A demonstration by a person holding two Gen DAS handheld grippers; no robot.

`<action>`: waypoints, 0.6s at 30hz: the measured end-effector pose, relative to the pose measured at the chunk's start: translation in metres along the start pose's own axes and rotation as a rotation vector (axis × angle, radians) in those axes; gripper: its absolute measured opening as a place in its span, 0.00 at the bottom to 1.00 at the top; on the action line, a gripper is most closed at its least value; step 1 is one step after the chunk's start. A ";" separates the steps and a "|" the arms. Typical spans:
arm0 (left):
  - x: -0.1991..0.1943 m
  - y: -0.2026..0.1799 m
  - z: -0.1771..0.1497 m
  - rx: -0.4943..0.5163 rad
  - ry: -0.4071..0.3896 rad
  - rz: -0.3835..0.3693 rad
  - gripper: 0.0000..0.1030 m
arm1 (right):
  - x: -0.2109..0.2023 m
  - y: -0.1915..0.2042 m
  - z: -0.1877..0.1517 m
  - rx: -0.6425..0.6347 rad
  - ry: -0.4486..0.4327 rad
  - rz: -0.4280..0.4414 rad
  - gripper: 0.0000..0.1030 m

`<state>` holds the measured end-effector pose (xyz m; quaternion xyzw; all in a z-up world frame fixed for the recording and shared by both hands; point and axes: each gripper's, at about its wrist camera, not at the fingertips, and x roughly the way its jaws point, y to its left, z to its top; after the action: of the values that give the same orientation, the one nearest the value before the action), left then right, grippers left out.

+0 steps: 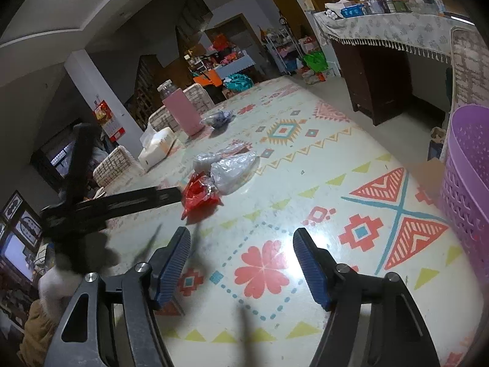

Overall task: Collect trash
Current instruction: 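Lower the left tool onto the red plastic wrapper and close it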

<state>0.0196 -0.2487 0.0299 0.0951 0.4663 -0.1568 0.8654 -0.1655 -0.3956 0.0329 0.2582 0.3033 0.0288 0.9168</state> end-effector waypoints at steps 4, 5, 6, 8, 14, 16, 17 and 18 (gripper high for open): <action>0.013 -0.006 0.002 -0.018 0.020 -0.014 0.81 | -0.003 -0.002 0.000 0.003 -0.008 0.018 0.73; 0.013 -0.005 0.001 -0.028 0.021 -0.023 0.80 | -0.003 -0.002 0.000 0.004 -0.010 0.023 0.73; 0.013 -0.004 0.001 -0.034 0.024 -0.030 0.71 | -0.004 -0.002 0.000 0.005 -0.010 0.027 0.73; 0.008 0.000 -0.003 -0.055 0.035 -0.123 0.34 | -0.003 -0.002 0.001 0.007 -0.010 0.032 0.73; -0.019 0.014 -0.026 -0.033 0.032 -0.112 0.00 | -0.002 -0.002 0.001 0.003 -0.009 0.024 0.73; -0.024 0.022 -0.035 -0.032 0.029 -0.110 0.00 | -0.002 -0.002 0.000 0.000 -0.005 0.020 0.73; -0.026 0.027 -0.039 -0.043 0.031 -0.122 0.00 | 0.000 -0.001 0.000 -0.002 -0.001 0.013 0.73; -0.028 0.032 -0.041 -0.055 0.032 -0.139 0.00 | 0.001 -0.001 0.001 -0.004 0.002 0.007 0.73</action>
<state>-0.0154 -0.2011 0.0312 0.0413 0.4896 -0.2020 0.8472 -0.1646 -0.3964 0.0325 0.2572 0.3035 0.0328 0.9169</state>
